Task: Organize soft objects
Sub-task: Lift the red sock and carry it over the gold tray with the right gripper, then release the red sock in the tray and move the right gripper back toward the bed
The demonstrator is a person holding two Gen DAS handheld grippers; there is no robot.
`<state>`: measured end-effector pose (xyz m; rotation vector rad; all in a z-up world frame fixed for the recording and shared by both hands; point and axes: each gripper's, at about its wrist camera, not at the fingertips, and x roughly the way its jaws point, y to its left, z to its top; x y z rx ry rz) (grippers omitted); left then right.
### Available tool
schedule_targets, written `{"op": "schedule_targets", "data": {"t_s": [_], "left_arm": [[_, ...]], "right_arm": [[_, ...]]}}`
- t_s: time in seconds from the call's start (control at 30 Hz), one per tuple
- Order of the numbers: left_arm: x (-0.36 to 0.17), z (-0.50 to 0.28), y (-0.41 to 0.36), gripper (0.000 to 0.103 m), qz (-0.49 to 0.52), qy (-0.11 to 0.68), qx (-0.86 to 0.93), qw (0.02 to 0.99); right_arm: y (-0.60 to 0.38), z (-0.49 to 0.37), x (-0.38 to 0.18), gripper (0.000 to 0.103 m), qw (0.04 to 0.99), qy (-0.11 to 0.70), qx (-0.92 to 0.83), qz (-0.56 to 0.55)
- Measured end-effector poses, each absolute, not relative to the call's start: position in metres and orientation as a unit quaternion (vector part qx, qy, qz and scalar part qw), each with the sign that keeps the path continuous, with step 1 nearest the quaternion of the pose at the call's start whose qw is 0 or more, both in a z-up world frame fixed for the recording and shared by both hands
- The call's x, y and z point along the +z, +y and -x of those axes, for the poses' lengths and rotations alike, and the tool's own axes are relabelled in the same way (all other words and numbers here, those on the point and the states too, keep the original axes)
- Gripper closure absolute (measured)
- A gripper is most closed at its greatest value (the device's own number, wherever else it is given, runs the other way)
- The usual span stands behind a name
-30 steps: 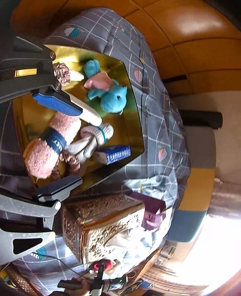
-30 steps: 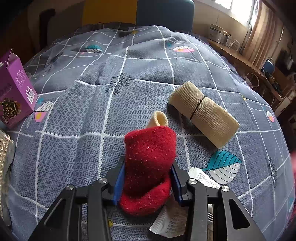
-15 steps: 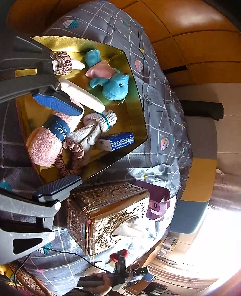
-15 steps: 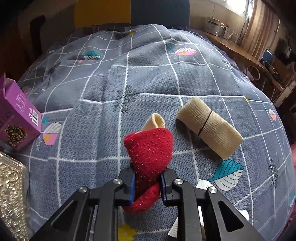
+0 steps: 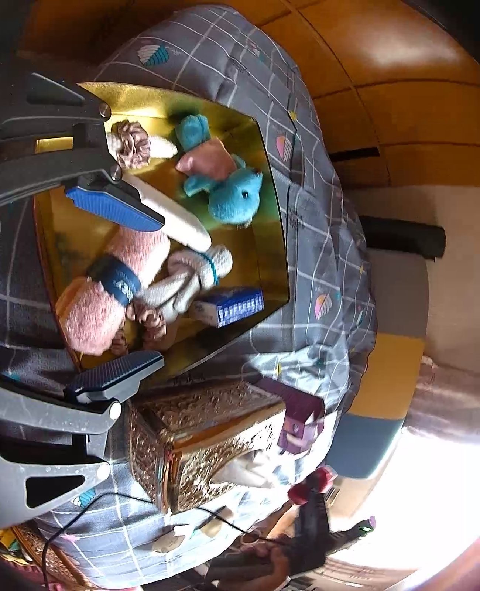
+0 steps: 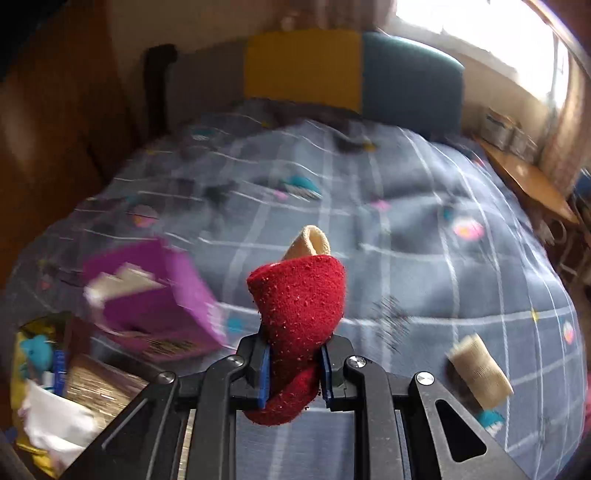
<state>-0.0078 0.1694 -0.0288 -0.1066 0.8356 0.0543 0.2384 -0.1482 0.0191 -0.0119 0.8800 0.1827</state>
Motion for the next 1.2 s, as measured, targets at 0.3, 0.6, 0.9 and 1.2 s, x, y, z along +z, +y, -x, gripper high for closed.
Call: {"op": "schedule_targets", "data": {"t_s": [0.3, 0.6, 0.9, 1.2], "left_arm": [[-0.032, 0.016, 0.209, 0.035, 0.076, 0.404, 0.081, 0.908], [-0.03, 0.023, 0.223, 0.035, 0.088, 0.394, 0.098, 0.91], [-0.036, 0.023, 0.222, 0.035, 0.09, 0.399, 0.101, 0.907], [-0.027, 0.025, 0.211, 0.035, 0.069, 0.388, 0.098, 0.914]], "right_arm": [[-0.006, -0.169, 0.044, 0.082, 0.863, 0.398, 0.305, 0.063], [0.099, -0.097, -0.013, 0.079, 0.785, 0.446, 0.413, 0.12], [0.112, -0.083, -0.049, 0.045, 0.79, 0.45, 0.39, 0.145], [0.073, -0.065, -0.013, 0.036, 0.837, 0.381, 0.371, 0.127]]}}
